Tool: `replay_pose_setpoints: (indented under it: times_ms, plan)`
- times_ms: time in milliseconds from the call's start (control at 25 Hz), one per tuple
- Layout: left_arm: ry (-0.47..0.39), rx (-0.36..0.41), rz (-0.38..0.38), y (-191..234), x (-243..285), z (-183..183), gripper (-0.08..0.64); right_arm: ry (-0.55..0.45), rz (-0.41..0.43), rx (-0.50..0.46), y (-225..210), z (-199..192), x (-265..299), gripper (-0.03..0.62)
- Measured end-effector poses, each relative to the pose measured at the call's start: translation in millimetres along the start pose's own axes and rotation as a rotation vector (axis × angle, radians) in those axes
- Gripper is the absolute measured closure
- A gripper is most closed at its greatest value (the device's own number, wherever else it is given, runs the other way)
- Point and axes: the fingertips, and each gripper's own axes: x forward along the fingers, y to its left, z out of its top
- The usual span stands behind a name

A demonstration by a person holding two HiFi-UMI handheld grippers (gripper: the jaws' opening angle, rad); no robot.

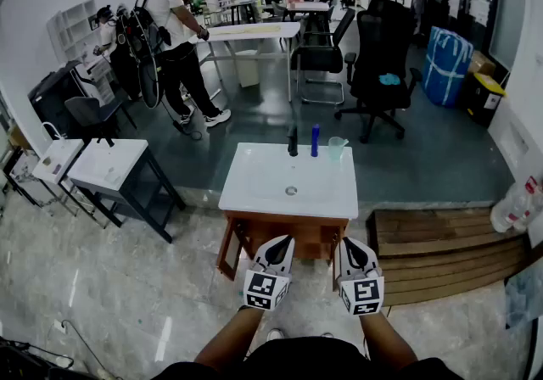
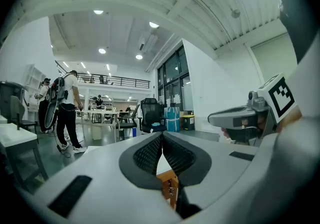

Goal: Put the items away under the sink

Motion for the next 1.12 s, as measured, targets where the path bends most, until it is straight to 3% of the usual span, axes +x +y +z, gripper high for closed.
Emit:
replay_pose_setpoints:
  times_ms: [240,440,640,1120]
  plan:
    - [-0.02,-0.045,0.05,11,-9,5,0.538,-0.008,0.016,0.005,6,5,9,0.575]
    - [-0.029,-0.025,0.047,17,-12,7,0.538,-0.025,0.018,0.014,17,8,14,0.575]
    - [-0.031,-0.002,0.017,22,-12,6,0.538,-0.053,-0.002,0.042,21,15,17,0.574]
    - [-0.02,-0.016,-0.07,56,-36,-11,0.538,-0.004,-0.083,0.058,61,0,24,0.574]
